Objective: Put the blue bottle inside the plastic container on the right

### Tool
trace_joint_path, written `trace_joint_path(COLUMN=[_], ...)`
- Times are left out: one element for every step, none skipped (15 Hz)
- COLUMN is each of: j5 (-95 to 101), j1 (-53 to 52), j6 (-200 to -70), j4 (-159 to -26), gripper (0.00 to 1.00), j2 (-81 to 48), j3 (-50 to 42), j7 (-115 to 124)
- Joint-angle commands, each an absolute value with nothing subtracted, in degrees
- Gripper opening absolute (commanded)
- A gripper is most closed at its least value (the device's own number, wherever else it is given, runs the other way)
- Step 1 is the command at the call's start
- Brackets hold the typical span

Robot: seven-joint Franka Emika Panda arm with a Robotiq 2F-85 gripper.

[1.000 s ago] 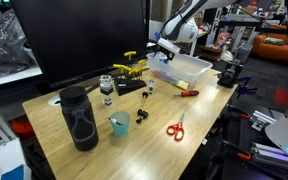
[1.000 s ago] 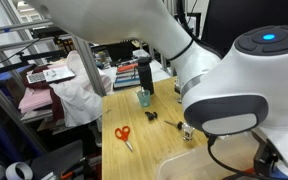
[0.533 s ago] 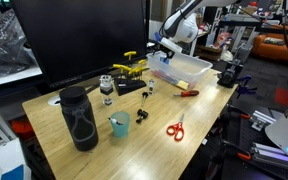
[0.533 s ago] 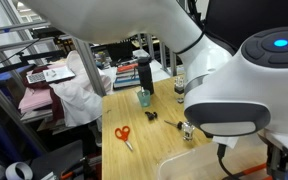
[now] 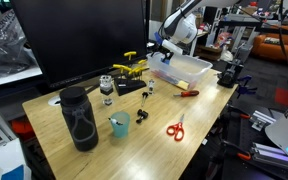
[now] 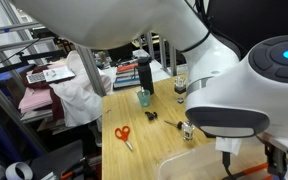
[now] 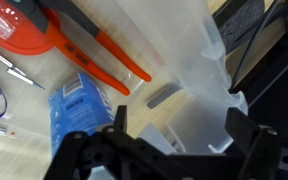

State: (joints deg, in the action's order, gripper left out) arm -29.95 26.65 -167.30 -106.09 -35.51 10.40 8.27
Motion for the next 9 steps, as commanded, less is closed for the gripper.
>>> trace_joint_path(j5=[-33.39, -34.07, -32.72, -33.38, -33.61, -33.22, -33.06, -32.77, -33.64], j1=[25.24, 24.29, 24.04, 22.74, 21.38, 19.87, 18.64, 17.21, 9.64], j6=[-166.82, -167.01, -167.79, -168.38, -168.57, -168.39, -167.89, -166.94, -165.39], j4=[-116.89, -119.09, -121.86, -124.69, -127.47, -130.08, -132.59, -134.96, -137.0], gripper=[1.0, 1.0, 1.0, 1.0, 1.0, 1.0, 1.0, 1.0, 1.0], j2=[-25.1, -22.66, -19.81, -16.19, -12.49, -8.78, -4.92, -0.93, 3.29], j3=[13.05, 13.78, 15.64, 16.76, 17.9, 18.71, 19.73, 20.73, 15.56], j7=[5.88, 5.97, 8.1, 8.81, 10.37, 12.48, 14.52, 16.98, 18.74])
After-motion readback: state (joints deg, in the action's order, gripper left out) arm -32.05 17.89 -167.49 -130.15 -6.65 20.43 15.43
